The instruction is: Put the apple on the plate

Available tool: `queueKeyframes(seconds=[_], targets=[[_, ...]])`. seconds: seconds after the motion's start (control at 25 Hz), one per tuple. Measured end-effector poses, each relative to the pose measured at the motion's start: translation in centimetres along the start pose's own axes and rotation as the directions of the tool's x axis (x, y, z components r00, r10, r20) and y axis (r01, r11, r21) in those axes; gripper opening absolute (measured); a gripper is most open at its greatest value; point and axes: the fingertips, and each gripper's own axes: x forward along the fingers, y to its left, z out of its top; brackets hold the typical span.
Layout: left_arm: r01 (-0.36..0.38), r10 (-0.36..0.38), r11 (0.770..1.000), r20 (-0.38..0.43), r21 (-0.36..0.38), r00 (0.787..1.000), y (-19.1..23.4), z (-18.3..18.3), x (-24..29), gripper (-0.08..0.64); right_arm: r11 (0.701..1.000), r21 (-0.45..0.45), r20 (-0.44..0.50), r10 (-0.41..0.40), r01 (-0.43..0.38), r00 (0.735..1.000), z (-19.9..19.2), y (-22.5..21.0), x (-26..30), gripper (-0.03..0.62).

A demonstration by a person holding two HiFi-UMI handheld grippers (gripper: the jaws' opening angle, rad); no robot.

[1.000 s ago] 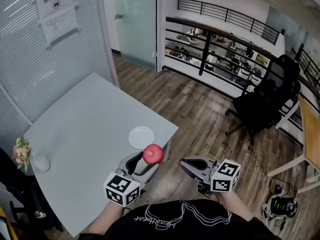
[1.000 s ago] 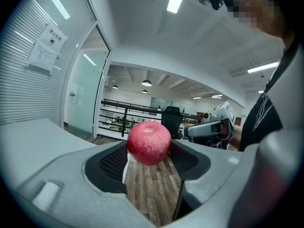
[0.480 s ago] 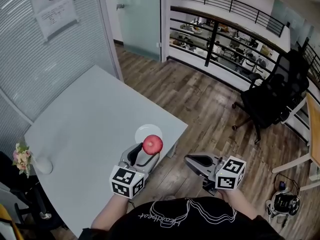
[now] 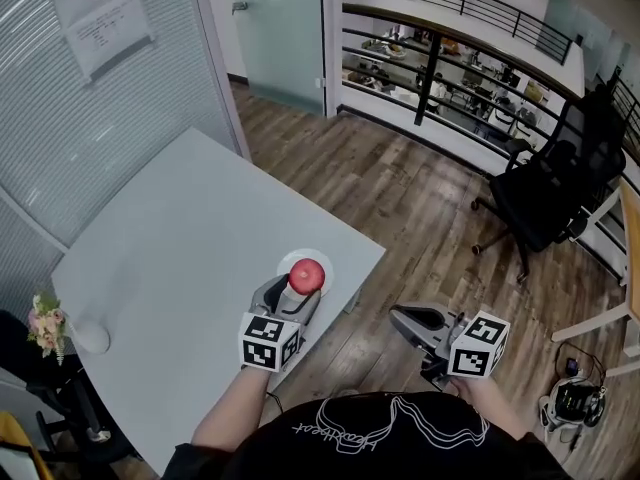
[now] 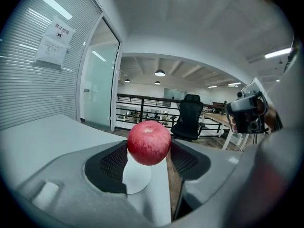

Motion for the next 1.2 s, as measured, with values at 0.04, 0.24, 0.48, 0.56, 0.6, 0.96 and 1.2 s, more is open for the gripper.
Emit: queueKeyframes(seconds=[0.04,0.24,0.48,0.56,0.6,0.96,1.2], targets=[[-0.005,0.005,1.000,-0.008,0.000,1.000,0.3,-0.3,0.5,0.289,1.000,0.000,0.000,-0.006,0.006,1.000,0.1,-0.1,-0.2,0.009],[-0.036,0.036,0.999,-0.049,0.004,0.998,2.6,-2.5,3.0,0.289,0.999,0.017,-0.014,-0.051,0.051,0.999,-0.3,-1.6,-0.8,0.009],[-0.070,0.075,0.996,-0.125,0.051,0.989,4.8,-6.2,5.7,0.289,0.997,0.033,-0.026,-0.074,0.075,0.997,-0.8,-2.6,-0.6,0.009],[-0.071,0.078,0.996,-0.145,0.054,0.986,5.1,-7.2,6.6,0.288,0.996,0.034,-0.034,-0.080,0.082,0.996,-0.9,-2.9,-0.7,0.009],[-0.072,0.081,0.996,-0.156,0.058,0.984,5.2,-7.7,7.0,0.289,0.996,0.035,-0.036,-0.084,0.086,0.996,-0.9,-3.2,-0.8,0.008],[-0.080,0.090,0.995,-0.207,0.056,0.974,6.2,-9.9,8.7,0.290,0.992,0.066,-0.029,-0.106,0.108,0.994,-0.8,-4.7,-0.9,0.009],[-0.083,0.095,0.994,-0.219,0.066,0.971,6.8,-10.8,9.3,0.290,0.991,0.079,-0.028,-0.104,0.106,0.994,-0.9,-5.3,-0.7,0.009]])
